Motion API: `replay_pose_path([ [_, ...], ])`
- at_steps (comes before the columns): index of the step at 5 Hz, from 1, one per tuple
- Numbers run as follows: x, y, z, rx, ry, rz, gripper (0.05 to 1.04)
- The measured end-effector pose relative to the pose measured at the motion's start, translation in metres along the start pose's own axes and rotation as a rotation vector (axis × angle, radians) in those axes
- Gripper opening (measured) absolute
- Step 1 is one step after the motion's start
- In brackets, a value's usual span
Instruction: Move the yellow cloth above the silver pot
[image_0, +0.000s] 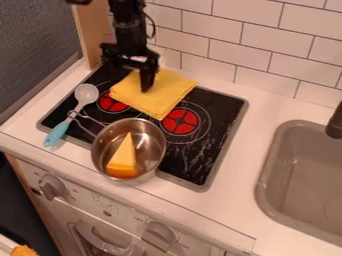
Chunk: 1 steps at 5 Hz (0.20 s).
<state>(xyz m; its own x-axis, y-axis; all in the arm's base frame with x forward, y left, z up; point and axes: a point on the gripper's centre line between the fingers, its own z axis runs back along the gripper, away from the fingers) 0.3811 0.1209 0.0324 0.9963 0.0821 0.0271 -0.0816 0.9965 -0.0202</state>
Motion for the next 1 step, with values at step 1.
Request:
replay_pose_path([
  [1, 0.0018, -0.0067, 0.0386, -0.058, -0.061, -0.027, 1.0],
])
